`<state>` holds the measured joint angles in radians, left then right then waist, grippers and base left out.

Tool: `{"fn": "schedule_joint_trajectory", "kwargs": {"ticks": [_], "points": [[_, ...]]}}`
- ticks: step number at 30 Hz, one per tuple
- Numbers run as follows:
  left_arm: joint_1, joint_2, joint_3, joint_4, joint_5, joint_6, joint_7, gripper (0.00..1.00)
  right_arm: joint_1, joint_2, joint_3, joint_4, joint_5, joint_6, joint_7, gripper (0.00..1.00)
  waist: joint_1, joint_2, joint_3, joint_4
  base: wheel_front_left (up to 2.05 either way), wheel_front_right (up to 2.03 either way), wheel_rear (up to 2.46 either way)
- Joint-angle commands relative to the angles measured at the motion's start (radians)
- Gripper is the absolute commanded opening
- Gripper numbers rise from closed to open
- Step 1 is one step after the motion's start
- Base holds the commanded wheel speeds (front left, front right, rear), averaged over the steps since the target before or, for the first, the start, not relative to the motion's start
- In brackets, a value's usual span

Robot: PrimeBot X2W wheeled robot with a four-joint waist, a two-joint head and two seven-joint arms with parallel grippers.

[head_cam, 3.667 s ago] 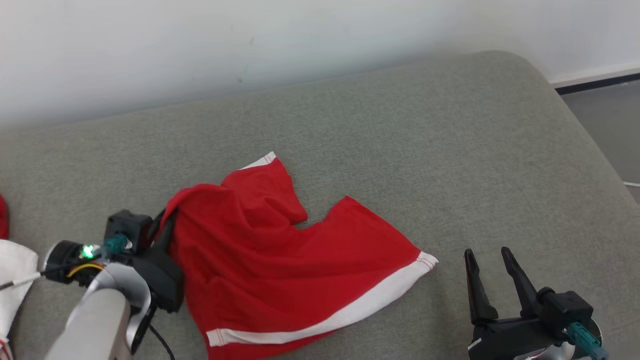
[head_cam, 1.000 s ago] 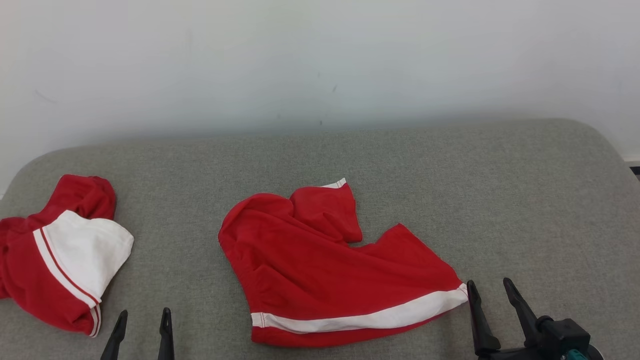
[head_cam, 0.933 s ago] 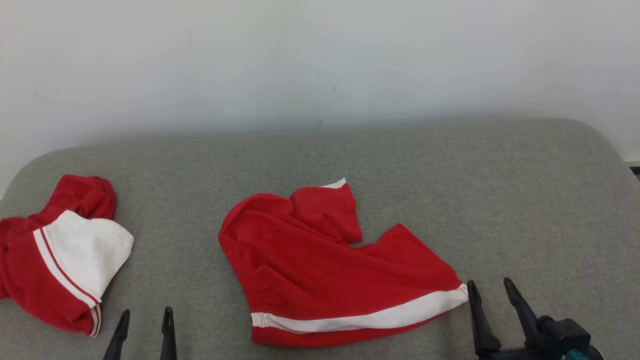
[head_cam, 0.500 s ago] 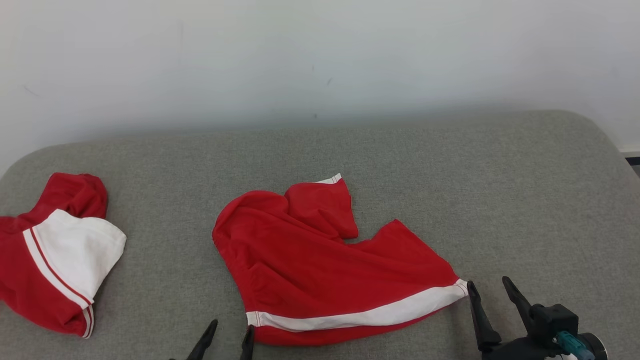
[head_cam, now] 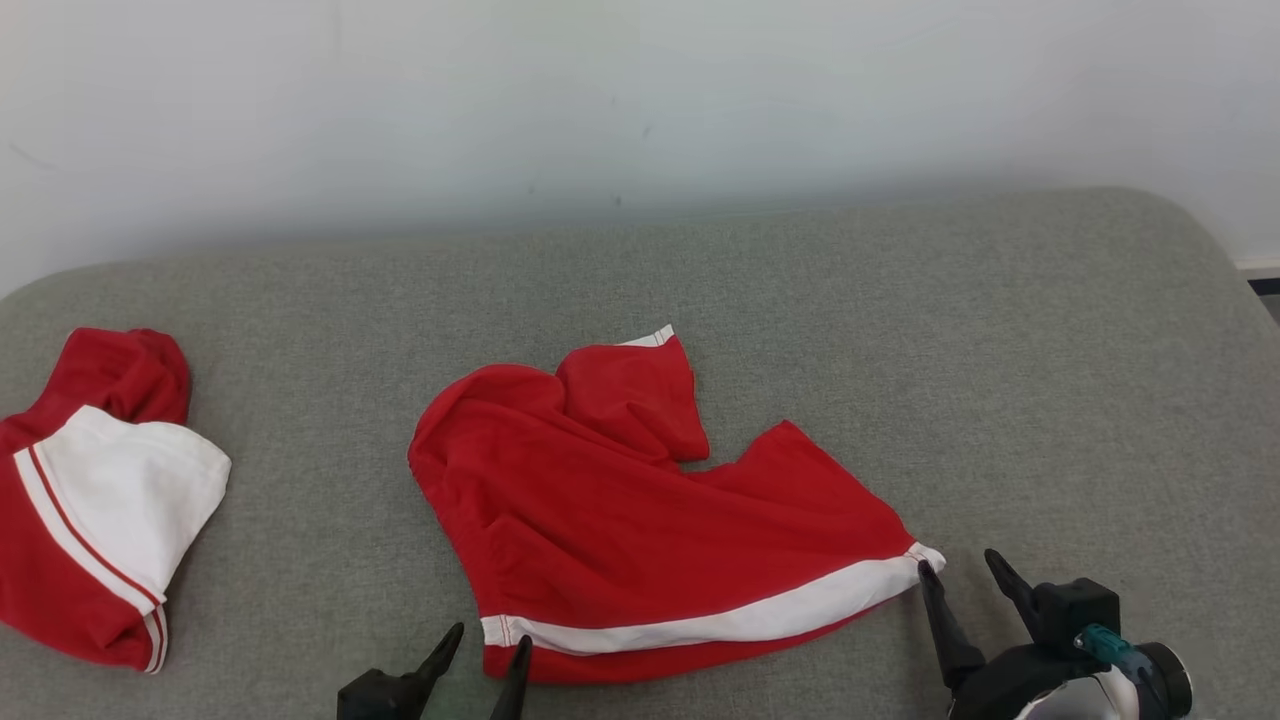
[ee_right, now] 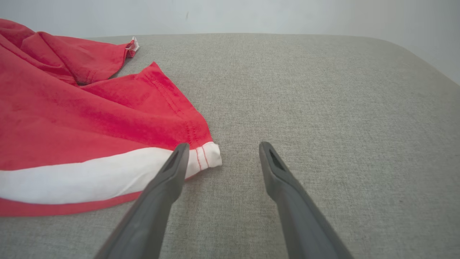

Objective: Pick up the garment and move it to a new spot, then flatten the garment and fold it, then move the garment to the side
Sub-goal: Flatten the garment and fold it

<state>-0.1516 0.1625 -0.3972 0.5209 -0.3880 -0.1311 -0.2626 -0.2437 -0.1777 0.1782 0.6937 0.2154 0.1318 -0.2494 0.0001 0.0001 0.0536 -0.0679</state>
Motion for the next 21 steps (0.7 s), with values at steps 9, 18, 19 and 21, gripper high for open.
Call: {"fn": "schedule_joint_trajectory", "kwargs": {"ticks": [9, 18, 19, 21], "points": [[-0.073, 0.019, -0.070, 0.066, -0.072, 0.001, -0.003, 0.49, -0.091, -0.008, 0.083, 0.107, 0.031, -0.002, -0.016, 0.87, -0.0001, -0.0001, 0.027, 0.006, 0.00, 0.00, 0.00], [-0.091, 0.012, -0.091, 0.037, -0.128, 0.001, -0.003, 0.00, -0.134, -0.010, 0.116, 0.146, 0.072, -0.002, -0.016, 0.00, -0.0001, -0.0001, 0.041, 0.018, 0.00, 0.00, 0.00], [-0.085, 0.013, -0.091, 0.028, -0.129, 0.001, -0.003, 0.00, -0.127, -0.014, 0.115, 0.133, 0.076, -0.002, -0.016, 0.00, -0.0001, -0.0001, 0.040, 0.018, 0.00, 0.00, 0.00], [-0.070, 0.017, -0.089, 0.005, -0.121, 0.001, -0.003, 0.00, -0.108, -0.016, 0.114, 0.097, 0.082, -0.002, -0.016, 0.00, -0.0001, -0.0001, 0.037, 0.019, 0.00, 0.00, 0.00]]}}
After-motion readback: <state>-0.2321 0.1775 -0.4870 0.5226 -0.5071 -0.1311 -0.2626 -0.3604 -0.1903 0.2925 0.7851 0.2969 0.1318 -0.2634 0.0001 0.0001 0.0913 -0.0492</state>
